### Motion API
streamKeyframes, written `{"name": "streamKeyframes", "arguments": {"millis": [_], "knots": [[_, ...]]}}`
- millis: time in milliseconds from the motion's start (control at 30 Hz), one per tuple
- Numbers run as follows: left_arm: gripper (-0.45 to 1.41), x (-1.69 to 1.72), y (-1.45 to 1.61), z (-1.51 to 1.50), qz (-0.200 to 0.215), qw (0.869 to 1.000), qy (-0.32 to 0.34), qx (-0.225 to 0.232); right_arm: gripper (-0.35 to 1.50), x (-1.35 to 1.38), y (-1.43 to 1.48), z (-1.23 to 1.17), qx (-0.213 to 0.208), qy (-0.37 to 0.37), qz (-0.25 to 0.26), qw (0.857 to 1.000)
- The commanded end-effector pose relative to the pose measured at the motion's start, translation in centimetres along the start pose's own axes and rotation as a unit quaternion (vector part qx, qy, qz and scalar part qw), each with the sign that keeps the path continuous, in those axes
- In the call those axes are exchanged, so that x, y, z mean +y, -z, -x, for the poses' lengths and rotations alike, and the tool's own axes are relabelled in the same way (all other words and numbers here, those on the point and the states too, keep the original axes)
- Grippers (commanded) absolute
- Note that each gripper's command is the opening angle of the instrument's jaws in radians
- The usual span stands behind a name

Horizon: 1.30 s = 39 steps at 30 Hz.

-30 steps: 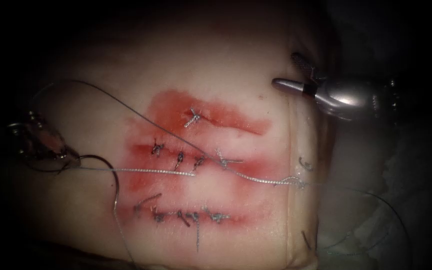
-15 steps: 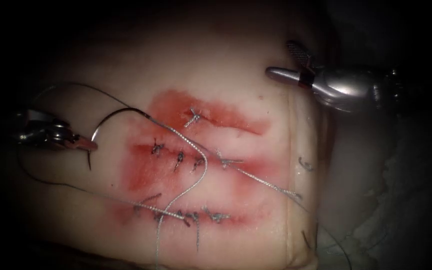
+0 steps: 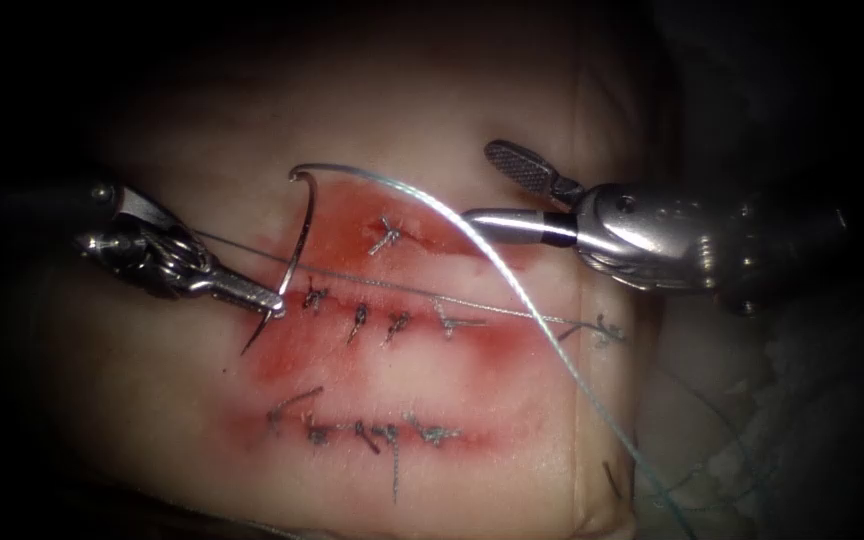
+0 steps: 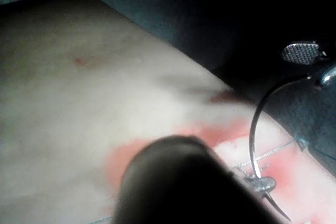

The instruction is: Wound Closure

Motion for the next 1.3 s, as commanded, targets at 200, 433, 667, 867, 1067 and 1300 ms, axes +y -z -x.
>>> {"name": "streamKeyframes", "arguments": {"millis": [200,433,667,867,1067,1300], "knots": [[-0.45,0.08,-0.16,0.07,-0.001,1.000,0.007,-0.009,0.94,0.06,-0.22,-0.31,-0.003,0.012,-0.002,1.000],[-0.45,0.28,-0.26,0.11,0.057,0.998,0.025,-0.031,0.91,0.33,-0.55,-0.31,-0.003,0.030,-0.008,1.000],[-0.45,0.36,-0.31,0.10,0.066,0.997,0.030,-0.030,0.79,0.48,-0.74,-0.29,-0.003,0.033,-0.010,0.999],[-0.45,0.40,-0.34,0.09,0.082,0.995,0.039,-0.035,0.71,0.54,-0.84,-0.29,-0.002,0.042,-0.006,0.999],[-0.45,0.45,-0.35,0.06,0.126,0.986,0.100,-0.042,0.66,0.58,-0.92,-0.28,-0.002,0.065,-0.004,0.998],[-0.45,0.44,-0.36,0.02,0.137,0.984,0.107,-0.039,0.62,0.54,-0.94,-0.28,-0.001,0.074,-0.001,0.997]]}}
